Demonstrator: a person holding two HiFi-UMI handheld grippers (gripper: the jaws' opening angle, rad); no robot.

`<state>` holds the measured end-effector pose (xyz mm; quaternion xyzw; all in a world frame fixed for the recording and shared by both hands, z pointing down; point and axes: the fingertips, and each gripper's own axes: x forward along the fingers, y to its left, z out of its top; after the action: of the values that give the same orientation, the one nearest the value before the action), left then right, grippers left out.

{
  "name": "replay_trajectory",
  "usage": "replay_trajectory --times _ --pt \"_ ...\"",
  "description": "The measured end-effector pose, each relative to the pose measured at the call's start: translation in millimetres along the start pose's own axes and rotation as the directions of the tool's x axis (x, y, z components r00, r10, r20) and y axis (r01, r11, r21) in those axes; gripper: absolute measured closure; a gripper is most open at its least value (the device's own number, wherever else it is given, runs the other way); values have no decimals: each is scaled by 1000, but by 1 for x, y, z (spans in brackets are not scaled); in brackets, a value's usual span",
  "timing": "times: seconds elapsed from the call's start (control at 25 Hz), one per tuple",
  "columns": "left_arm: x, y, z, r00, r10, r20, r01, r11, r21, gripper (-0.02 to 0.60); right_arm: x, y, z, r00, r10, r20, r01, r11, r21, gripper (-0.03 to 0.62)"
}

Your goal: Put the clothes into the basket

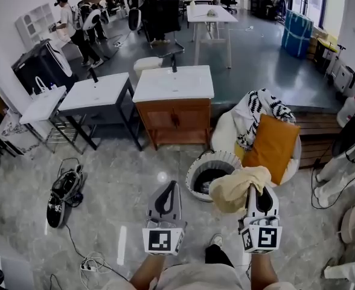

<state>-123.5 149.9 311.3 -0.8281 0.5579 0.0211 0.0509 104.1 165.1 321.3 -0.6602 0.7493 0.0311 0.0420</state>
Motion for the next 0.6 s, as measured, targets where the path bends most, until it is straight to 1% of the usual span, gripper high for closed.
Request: replay_trajectory --times 0.36,0.48,0.6 --pt "100 -37 -5 999 30 -11 -30 1000 8 576 78 -72 5 998 56 27 -57 998 10 556" --pt "131 -51 0 999 47 12 -47 999 5 576 98 -98 5 997 73 36 -74 997 12 556" --pt "154 -63 -3 998 57 11 -57 998 2 577 113 -119 1 996 85 32 -85 996 13 556"
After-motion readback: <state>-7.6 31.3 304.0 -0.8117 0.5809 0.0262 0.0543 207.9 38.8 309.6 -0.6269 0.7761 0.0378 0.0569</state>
